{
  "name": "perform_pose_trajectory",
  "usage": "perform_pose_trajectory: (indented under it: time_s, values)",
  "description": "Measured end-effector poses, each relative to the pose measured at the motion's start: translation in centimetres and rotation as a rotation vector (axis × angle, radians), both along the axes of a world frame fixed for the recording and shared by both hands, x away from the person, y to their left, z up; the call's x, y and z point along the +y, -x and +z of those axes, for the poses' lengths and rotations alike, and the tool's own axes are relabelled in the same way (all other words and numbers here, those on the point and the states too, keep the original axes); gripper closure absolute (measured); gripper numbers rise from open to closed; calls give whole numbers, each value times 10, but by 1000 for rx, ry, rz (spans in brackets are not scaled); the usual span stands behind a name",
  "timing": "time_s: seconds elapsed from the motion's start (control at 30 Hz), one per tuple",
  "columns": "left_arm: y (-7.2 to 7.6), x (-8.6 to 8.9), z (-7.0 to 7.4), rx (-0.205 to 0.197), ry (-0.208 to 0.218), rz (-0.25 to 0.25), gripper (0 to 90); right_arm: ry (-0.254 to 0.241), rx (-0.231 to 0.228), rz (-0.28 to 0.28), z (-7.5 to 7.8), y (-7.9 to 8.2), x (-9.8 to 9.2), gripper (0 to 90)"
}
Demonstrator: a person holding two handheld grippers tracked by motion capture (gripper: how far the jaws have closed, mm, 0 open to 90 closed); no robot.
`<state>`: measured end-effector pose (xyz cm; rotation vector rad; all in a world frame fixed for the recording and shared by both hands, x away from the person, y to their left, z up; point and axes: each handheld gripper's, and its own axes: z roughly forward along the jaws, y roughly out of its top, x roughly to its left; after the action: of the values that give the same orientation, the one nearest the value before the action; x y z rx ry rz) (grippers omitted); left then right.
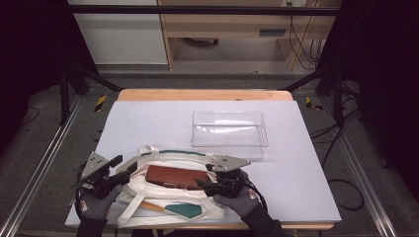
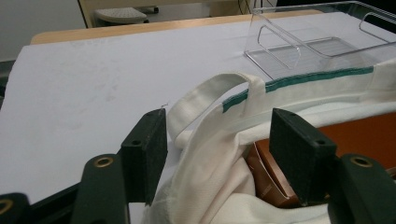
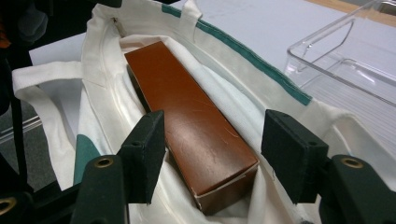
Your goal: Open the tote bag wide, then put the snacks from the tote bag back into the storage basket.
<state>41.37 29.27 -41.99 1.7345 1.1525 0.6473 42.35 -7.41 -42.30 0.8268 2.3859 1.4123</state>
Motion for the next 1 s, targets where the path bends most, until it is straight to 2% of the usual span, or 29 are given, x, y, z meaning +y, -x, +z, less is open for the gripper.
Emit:
perform_pose_trajectory:
  time_s: [0.07, 0.1, 0.33, 0.4, 0.5, 0.7, 0.83, 1.0]
  values:
    - [0, 2, 0, -2, 2, -1, 360, 12, -4, 17, 0, -3, 5, 381]
    - [0, 3, 1, -3, 5, -1, 357, 36, -7, 21, 0, -4, 9, 373]
    - [0, 7, 4, -14, 20, 3, 353, 76, 9, 45, -6, -8, 19, 364]
    - [0, 7, 4, -15, 19, 4, 352, 123, 12, 53, -11, -9, 24, 360]
    - [0, 6, 4, -9, 11, -2, 353, 150, 18, 54, -15, -11, 27, 358]
    - [-2, 6, 3, 2, 6, -8, 360, 154, 10, 55, -16, -14, 26, 341]
    - [-2, 6, 3, 3, 4, -8, 362, 192, 19, 56, -19, -18, 27, 324]
    - [-3, 4, 2, 8, 0, -12, 362, 200, 29, 78, -20, -20, 29, 325]
